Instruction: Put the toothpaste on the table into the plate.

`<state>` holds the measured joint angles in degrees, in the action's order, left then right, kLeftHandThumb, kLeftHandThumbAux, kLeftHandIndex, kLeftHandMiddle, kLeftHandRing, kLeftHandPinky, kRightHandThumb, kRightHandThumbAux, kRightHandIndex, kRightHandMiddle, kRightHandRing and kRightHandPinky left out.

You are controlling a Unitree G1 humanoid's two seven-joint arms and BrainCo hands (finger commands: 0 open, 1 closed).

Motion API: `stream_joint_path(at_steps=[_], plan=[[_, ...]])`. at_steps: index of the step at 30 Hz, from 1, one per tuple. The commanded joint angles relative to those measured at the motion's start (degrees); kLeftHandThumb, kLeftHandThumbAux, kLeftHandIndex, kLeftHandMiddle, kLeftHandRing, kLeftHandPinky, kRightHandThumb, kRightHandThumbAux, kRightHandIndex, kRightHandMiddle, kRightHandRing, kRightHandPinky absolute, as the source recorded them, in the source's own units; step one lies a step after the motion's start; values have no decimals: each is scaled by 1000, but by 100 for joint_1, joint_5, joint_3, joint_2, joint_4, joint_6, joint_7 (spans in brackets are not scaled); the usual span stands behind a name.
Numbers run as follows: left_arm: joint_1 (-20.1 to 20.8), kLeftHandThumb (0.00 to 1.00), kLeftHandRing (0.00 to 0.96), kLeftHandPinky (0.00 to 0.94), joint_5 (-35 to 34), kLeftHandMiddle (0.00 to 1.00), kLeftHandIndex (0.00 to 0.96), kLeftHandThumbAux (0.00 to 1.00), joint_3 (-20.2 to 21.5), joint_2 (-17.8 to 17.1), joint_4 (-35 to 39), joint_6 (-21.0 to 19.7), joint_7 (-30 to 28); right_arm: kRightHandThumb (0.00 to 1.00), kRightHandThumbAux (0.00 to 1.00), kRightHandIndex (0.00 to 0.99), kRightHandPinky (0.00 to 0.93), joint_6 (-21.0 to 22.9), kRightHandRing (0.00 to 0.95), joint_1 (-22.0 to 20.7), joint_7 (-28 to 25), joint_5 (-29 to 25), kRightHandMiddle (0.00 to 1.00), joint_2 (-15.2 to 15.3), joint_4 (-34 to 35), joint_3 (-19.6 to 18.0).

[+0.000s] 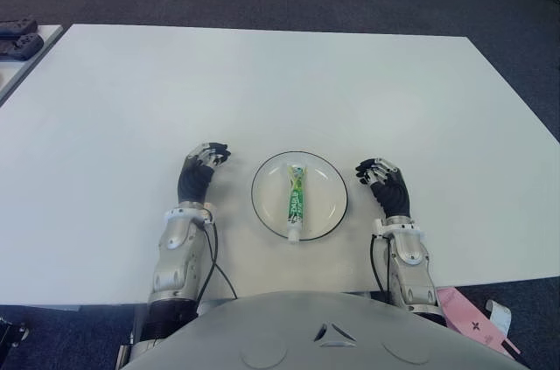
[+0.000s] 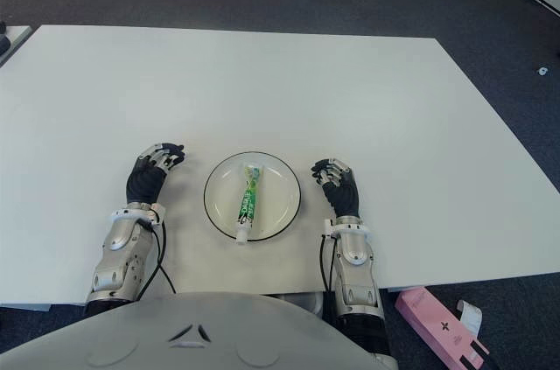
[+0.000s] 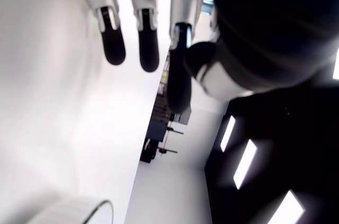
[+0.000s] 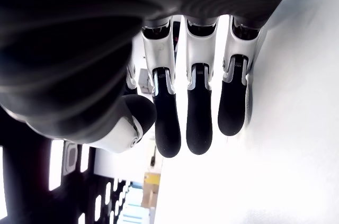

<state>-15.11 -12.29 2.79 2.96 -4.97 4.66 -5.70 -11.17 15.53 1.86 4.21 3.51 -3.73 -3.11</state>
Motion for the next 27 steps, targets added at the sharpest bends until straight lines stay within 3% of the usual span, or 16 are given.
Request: stream_joint_path(at_steps=[1,5,17,27], plan=[[-181,706,487,485,125,499,433,721,-127,2,-304,-89,-92,702,732,423,465,104,472,-62,15,-50,487,-36,-98,-8],[-288,705,494,481,472,506,433,721,-301,-23,-106,-129,110,702,732,423,467,95,473,-71,19,-62,486,-62,-112,-9],[-354,705,534,523,561,549,435,720,-413,-67,-201,259,-38,705,731,422,461,171,470,-65,47,-84,484,-163,-40,-1],[-521,708,524,521,874,533,435,719,-420,62,-27,274,373,705,731,421,470,199,470,-35,64,-70,480,-218,32,7]])
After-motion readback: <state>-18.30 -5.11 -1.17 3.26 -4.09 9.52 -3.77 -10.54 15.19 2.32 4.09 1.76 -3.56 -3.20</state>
